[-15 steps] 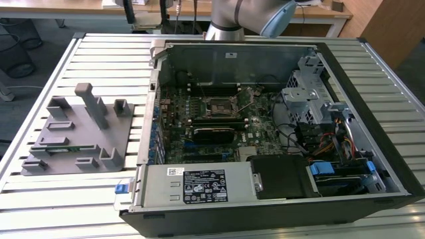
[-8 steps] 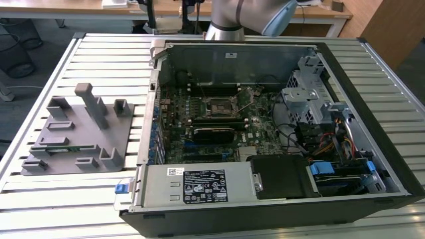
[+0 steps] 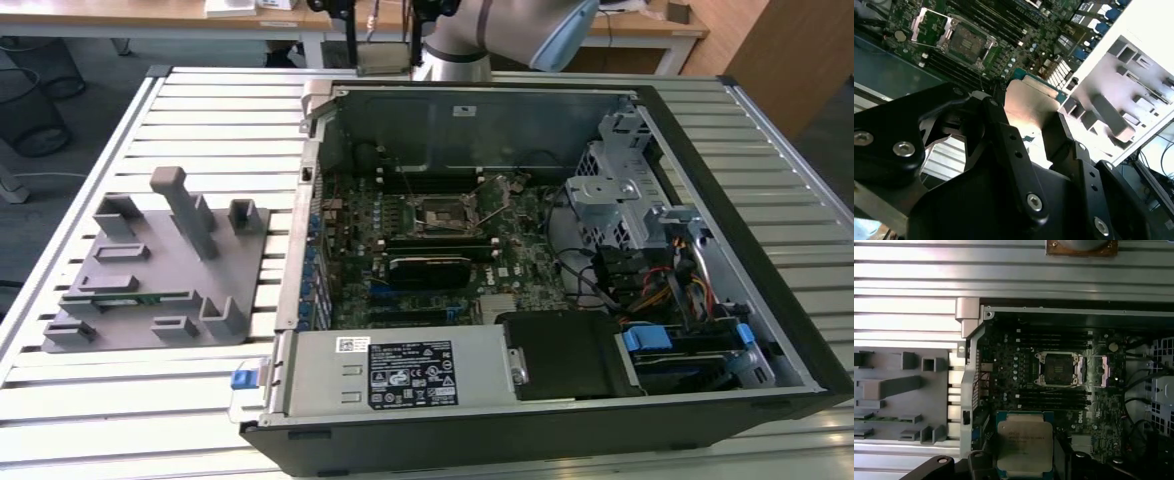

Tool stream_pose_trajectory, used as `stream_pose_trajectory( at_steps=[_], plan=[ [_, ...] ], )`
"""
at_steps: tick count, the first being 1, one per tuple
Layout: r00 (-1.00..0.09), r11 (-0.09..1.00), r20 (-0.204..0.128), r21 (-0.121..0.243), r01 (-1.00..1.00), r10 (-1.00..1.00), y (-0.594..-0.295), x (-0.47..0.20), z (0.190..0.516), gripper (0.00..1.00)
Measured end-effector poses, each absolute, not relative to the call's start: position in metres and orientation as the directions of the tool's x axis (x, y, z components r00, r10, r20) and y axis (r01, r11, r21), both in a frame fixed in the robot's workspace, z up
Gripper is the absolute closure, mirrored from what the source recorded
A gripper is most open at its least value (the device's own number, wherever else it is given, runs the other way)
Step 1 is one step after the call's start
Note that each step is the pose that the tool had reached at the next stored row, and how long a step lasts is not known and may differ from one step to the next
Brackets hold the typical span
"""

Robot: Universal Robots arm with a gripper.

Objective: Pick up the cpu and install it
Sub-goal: 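Pick up the cpu and move it towards the insertion slot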

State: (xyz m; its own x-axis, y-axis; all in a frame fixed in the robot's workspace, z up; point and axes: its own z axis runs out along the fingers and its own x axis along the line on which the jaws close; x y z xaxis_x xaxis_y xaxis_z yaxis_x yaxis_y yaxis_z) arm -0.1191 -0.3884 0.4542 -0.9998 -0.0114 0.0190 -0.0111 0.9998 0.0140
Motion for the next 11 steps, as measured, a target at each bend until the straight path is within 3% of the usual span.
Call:
stream_pose_trajectory(
  at_steps=[11],
  plan=[
    [-1.000, 1.000, 0.025, 0.014, -0.011, -0.012, -0.381, -0.072, 0.435, 0.46]
  ],
)
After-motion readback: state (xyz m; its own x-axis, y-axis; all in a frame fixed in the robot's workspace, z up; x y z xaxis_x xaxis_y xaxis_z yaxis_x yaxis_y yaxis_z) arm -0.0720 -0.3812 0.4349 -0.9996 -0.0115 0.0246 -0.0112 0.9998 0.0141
